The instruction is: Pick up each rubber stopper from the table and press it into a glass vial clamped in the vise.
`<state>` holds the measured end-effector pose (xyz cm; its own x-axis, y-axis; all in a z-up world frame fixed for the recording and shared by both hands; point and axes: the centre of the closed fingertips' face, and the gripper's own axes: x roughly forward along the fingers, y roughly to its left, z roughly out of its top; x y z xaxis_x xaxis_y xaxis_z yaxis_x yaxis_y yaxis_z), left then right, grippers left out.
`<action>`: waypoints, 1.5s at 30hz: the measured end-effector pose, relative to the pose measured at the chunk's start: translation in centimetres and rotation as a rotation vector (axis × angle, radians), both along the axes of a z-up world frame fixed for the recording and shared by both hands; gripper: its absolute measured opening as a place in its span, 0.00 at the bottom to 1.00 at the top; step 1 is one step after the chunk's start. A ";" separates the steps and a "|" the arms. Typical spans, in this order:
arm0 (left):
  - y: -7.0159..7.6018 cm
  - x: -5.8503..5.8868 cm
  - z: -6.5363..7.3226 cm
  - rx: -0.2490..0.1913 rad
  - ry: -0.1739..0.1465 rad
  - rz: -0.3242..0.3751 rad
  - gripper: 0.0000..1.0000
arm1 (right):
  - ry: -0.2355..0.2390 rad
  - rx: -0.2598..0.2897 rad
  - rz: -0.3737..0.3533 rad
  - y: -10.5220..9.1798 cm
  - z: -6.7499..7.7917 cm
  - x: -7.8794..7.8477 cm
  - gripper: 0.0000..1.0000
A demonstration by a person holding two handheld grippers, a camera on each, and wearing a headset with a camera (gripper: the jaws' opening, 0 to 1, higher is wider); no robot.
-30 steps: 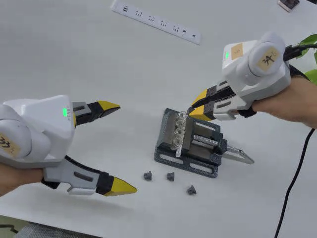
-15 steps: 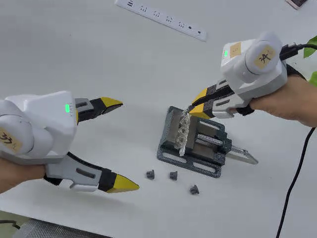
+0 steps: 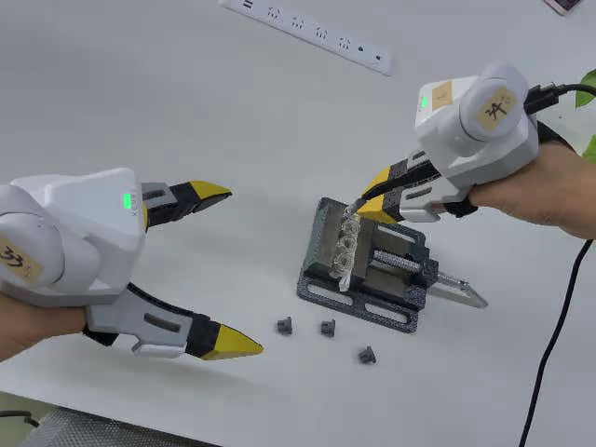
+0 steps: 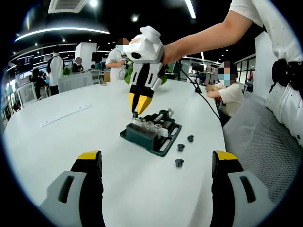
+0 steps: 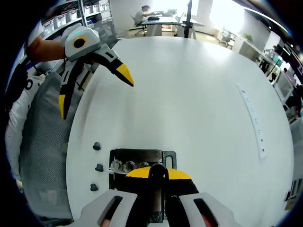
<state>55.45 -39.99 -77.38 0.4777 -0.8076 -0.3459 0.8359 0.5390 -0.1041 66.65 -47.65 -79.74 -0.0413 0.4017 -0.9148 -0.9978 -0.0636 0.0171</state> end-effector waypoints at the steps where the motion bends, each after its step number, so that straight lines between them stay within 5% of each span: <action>1: 0.0 0.0 0.0 0.001 0.000 -0.001 0.96 | 0.002 -0.002 0.000 0.0 0.0 0.0 0.05; 16: -0.2 0.1 -0.1 -0.004 0.003 0.001 0.96 | 0.004 -0.012 0.004 -0.1 0.0 -0.2 0.05; 45: 0.3 0.2 -0.1 -0.010 -0.001 0.018 0.96 | -0.051 -0.207 0.061 0.2 -0.5 -0.1 0.04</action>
